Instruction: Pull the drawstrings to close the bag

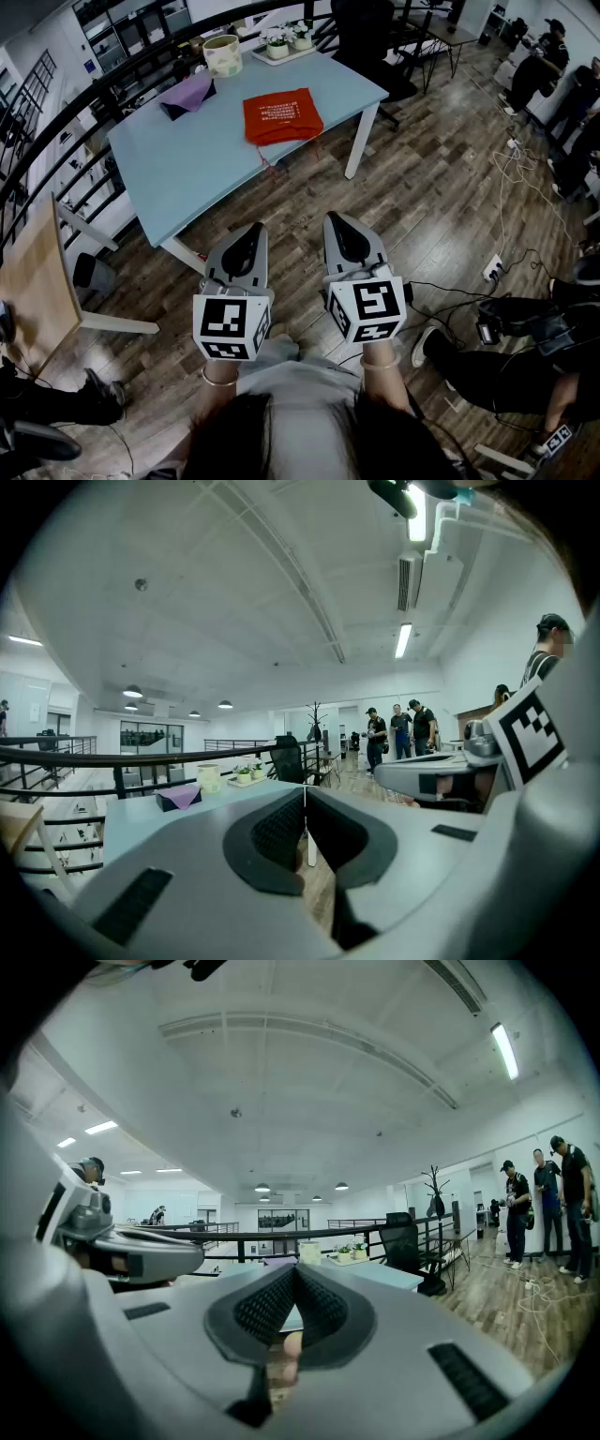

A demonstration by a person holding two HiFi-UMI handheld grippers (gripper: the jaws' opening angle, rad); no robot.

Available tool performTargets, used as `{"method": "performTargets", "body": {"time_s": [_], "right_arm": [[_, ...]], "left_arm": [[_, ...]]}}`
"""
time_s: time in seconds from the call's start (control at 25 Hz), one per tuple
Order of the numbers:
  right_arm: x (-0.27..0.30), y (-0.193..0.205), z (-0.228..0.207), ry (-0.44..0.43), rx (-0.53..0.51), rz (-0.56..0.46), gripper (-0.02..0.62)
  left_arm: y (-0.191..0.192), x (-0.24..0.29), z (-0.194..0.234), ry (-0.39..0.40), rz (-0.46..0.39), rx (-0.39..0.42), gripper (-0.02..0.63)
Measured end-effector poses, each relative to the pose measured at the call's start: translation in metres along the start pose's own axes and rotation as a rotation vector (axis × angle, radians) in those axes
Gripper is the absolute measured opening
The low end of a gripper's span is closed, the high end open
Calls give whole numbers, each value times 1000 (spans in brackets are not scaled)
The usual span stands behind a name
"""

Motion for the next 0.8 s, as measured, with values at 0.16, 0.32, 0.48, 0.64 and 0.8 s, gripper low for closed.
{"method": "performTargets", "body": {"time_s": [0.16, 0.32, 0.48, 0.64, 0.8], "right_arm": [[13, 1, 11, 5, -7, 6, 26], [29, 4, 20, 19, 13, -3, 26], [49, 9, 26, 48, 18, 7, 26], [66, 9, 32, 76, 15, 4, 26], [79, 9, 35, 89, 13, 8, 26]], "left_arm": [[2, 2, 21, -3, 10, -10, 20], [7, 9, 46, 7, 13, -17, 20], [11, 18, 71, 28, 13, -29, 20], [14, 28, 93, 54, 12, -42, 20], [18, 36, 107, 85, 21, -62, 21]]}}
Point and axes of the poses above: the fingertips, and each gripper's own axes: x forward along the fingers, z to its left, y out of its underside, the point moved 6 cm from there along -x, backward along the fingers, and after that the axes turned 10 degrees about -z, right-handed, at the moved point
